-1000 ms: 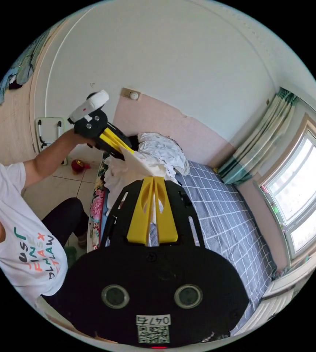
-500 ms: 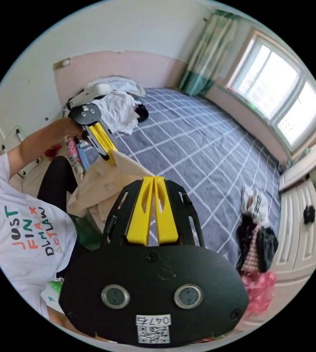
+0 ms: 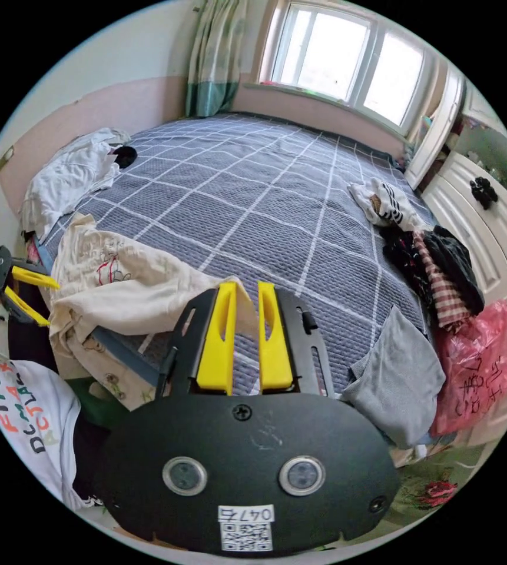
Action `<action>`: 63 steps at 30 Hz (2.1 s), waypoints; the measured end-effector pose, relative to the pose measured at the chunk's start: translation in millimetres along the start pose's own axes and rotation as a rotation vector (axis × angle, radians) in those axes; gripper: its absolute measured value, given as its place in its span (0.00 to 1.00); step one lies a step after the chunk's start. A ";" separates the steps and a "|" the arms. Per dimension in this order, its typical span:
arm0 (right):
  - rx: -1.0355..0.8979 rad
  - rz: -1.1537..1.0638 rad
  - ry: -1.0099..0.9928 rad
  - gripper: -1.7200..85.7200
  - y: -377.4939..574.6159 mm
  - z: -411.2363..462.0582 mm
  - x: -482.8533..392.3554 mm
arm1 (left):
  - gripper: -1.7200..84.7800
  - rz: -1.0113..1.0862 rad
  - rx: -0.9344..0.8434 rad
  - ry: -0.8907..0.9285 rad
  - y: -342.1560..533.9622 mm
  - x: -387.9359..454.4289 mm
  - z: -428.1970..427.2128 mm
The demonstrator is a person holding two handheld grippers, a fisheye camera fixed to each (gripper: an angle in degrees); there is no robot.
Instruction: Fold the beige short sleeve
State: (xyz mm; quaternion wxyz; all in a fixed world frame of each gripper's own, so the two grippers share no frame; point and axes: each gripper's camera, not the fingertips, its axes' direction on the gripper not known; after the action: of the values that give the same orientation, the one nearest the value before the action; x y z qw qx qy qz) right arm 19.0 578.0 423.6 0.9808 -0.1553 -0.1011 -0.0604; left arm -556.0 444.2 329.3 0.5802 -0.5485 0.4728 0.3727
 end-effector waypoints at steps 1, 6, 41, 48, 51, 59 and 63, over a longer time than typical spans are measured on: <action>0.020 -0.008 0.009 0.06 6.2 -8.3 -2.7 | 0.17 -0.004 -0.013 0.014 -3.3 1.3 4.5; 0.057 -0.149 0.099 0.06 34.4 -45.2 -38.5 | 0.04 0.017 -0.054 -0.113 -20.9 12.8 18.5; 0.168 -0.564 -0.249 0.06 88.6 -128.1 -69.3 | 0.05 -0.354 0.101 -0.270 46.2 15.2 -21.0; 0.059 -0.625 -0.004 0.03 124.6 -113.4 -78.4 | 0.02 -0.357 0.271 -0.135 86.4 4.7 -67.8; 0.124 -0.581 0.023 0.02 108.5 -140.8 -70.7 | 0.02 -0.332 0.355 -0.140 105.8 -0.2 -107.9; 0.448 -0.495 0.123 0.02 74.1 -297.7 -39.2 | 0.01 -0.185 0.562 -0.430 116.7 18.8 -242.6; 0.565 -0.483 0.112 0.02 72.4 -372.7 -27.6 | 0.01 -0.150 0.578 -0.568 107.7 38.7 -296.3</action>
State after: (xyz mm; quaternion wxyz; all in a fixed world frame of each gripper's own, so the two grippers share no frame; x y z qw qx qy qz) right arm 70.0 530.7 49.4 0.9464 0.1532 -0.0937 -0.2683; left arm -689.3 160.8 276.1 0.8433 -0.2713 0.3380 0.3179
